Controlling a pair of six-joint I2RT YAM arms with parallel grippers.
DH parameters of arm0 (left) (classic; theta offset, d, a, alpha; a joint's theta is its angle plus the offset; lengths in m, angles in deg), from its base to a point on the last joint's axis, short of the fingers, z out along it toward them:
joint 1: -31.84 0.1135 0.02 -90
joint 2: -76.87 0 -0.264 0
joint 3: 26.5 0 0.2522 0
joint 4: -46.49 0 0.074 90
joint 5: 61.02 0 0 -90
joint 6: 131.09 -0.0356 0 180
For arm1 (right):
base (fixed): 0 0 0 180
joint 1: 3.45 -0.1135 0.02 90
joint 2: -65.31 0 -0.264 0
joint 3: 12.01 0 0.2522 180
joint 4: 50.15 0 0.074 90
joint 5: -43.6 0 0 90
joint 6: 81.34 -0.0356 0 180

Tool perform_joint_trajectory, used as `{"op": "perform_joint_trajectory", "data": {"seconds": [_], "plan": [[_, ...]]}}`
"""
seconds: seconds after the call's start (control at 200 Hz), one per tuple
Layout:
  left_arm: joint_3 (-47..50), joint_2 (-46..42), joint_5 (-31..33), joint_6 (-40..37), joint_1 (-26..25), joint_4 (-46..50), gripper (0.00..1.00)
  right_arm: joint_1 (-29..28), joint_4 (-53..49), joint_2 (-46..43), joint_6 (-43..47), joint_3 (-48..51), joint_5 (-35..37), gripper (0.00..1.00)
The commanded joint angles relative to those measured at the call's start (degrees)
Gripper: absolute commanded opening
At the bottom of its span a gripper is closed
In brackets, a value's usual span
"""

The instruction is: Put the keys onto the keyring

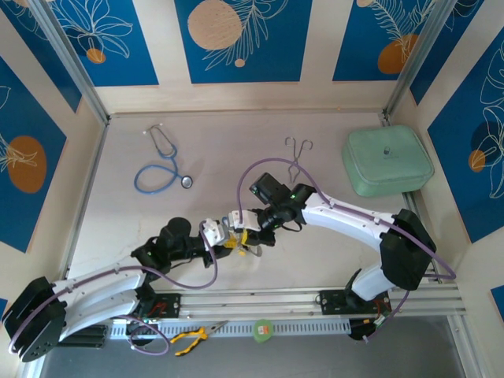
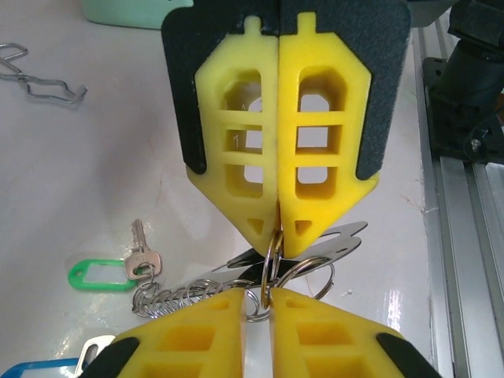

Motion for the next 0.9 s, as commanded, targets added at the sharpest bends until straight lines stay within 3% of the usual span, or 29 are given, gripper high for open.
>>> {"op": "perform_joint_trajectory", "data": {"seconds": [0.0, 0.23, 0.31, 0.49, 0.895], "plan": [[-1.80, 0.09, -1.15, -0.56, -0.50, -1.80, 0.14, -1.12, -1.81, 0.72, 0.53, -2.23, -2.02, 0.00], [-1.17, 0.38, -2.07, 0.30, -0.54, -4.24, 0.06, -0.71, 3.03, -0.79, -2.14, -0.31, -4.73, 0.00], [-0.41, 0.38, -2.21, 1.14, -0.50, -6.04, 0.00, 0.55, 5.51, -2.34, -4.07, 1.55, -6.83, 0.06], [3.14, 1.15, -1.93, 5.06, -0.50, -14.68, 0.00, 5.67, 15.66, -8.51, -7.98, 10.32, -13.72, 0.22], [5.69, 3.50, -3.59, 7.69, -0.50, -22.62, 0.00, 6.68, 21.77, -8.70, -6.53, 15.49, -12.37, 0.25]]}}
